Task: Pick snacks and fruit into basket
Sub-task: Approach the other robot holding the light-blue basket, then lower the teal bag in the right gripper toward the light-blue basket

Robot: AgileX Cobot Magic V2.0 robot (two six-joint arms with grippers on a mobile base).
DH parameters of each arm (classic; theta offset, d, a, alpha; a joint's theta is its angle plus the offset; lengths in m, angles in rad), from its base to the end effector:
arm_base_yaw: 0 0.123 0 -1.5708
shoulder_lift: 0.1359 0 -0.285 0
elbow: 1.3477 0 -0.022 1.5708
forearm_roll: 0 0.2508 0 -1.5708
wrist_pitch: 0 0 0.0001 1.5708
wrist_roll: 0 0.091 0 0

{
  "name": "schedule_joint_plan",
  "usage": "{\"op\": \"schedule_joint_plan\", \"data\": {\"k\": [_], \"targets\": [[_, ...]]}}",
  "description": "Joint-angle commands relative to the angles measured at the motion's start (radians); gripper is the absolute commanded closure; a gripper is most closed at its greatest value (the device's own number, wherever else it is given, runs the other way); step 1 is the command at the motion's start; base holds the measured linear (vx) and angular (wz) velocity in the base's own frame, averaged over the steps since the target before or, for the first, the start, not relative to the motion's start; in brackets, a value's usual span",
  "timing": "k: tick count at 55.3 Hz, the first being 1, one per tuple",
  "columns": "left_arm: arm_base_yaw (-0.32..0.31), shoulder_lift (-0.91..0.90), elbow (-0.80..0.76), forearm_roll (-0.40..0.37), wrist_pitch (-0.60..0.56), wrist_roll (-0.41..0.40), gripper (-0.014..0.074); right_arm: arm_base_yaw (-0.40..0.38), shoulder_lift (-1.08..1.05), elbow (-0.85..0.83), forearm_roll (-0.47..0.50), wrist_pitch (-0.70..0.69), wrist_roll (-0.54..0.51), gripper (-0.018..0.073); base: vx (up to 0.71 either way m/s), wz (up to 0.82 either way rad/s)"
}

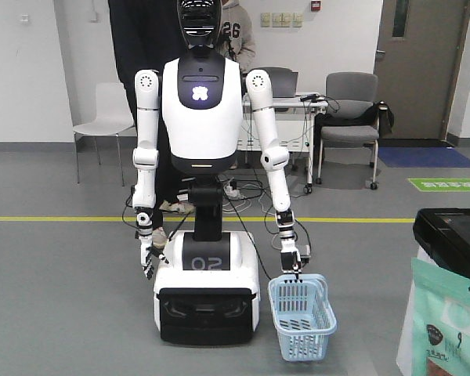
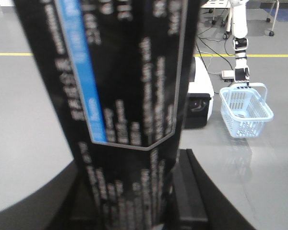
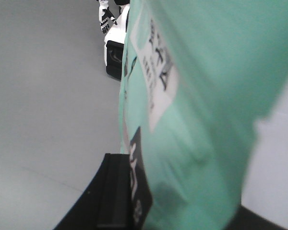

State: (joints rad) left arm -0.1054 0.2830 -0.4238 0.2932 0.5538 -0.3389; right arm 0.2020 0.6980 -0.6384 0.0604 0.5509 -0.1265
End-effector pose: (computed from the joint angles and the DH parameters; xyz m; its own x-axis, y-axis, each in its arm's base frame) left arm 0.0658 0.0070 0.2898 -0.2954 -0.0557 -0.9538 -0.0662 0.9971 -0.0377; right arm 0.1340 0.0304 0.3175 -0.4705 -0.1728 -0.8653 -0.2634 0.9634 -0.0492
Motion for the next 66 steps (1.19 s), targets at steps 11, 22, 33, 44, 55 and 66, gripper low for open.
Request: {"op": "schedule_joint_plan", "data": {"k": [11,22,33,44,55,66], "targets": [[-0.001,0.006,-0.036,0.013,-0.093,-0.002,0.0595,0.001,-0.008,-0.032,-0.005,-0.087,-0.003,0.0568,0.57,0.04],[-0.001,0.006,-0.036,0.013,-0.094,-0.002,0.0595,0.001,-0.008,-0.032,-0.005,-0.087,-0.003,0.0568,0.52,0.02],[-0.001,0.006,-0.036,0.013,-0.094,-0.002,0.0595,0.001,-0.008,-0.032,-0.005,-0.087,-0.003,0.0568,0.47,0.00],[-0.001,0.006,-0.036,0.013,-0.094,-0.002,0.0595,0.001,-0.008,-0.032,-0.005,-0.087,-0.003,0.0568,0.42,0.00],[-0.001,0.006,-0.036,0.013,-0.094,-0.002,0.0595,0.001,-0.008,-0.032,-0.005,-0.087,-0.004,0.0568,0.38,0.01],[-0.001,0.006,-0.036,0.013,-0.094,-0.002,0.0595,0.001,-0.008,-0.032,-0.005,-0.087,-0.004,0.0568,0.34,0.03]]}}
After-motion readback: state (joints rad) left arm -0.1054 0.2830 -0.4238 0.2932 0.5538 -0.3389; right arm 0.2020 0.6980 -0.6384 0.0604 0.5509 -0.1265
